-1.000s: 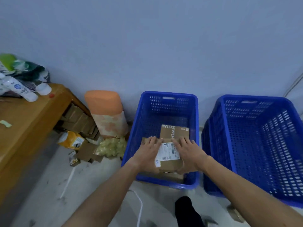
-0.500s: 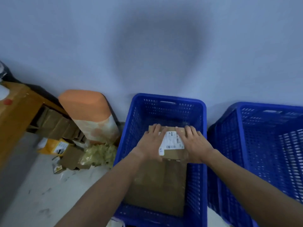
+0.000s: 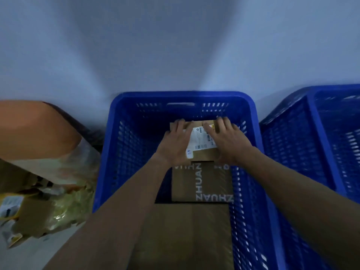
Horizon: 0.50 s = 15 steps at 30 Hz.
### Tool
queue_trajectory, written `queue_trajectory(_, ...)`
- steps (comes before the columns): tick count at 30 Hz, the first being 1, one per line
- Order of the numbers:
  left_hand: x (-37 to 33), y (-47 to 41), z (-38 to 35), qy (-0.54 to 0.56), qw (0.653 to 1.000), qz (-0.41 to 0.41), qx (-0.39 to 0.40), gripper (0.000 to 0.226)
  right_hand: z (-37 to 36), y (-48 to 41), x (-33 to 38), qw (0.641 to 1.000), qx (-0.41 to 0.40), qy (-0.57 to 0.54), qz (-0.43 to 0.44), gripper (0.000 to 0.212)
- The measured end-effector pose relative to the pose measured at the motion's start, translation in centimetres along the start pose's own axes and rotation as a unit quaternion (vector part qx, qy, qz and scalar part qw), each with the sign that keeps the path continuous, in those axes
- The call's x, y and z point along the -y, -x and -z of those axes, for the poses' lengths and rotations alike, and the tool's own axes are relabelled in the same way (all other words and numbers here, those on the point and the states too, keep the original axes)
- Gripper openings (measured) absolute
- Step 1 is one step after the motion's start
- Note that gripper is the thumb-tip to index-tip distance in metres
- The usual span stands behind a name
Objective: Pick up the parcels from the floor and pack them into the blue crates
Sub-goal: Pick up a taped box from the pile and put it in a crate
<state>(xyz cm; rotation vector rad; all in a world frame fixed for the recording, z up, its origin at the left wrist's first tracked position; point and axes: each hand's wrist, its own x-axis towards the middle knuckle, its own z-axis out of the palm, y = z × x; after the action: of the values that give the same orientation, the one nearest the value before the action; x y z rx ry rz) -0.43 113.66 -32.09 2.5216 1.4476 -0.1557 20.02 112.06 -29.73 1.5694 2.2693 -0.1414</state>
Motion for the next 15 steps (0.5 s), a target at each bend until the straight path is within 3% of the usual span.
queue_trajectory(4, 0.2, -2.6, -3.8, 0.027, 0.999, -0.015, 0.03, 0.124, -3.5, -2.0, -0.8, 0.999, 0.042, 0.009, -0.015, 0.106)
queue_trajectory(8, 0.6, -3.9, -6.2, 0.036, 0.997, -0.014, 0.061, 0.13, -5.6, -4.0, -0.8, 0.996, 0.086, 0.024, -0.018, 0.121)
queue_trajectory(15, 0.9, -5.2, -7.9, 0.154, 0.983, 0.051, 0.085, 0.114, -6.9, -6.3, -0.6, 0.989, 0.139, 0.056, -0.007, 0.128)
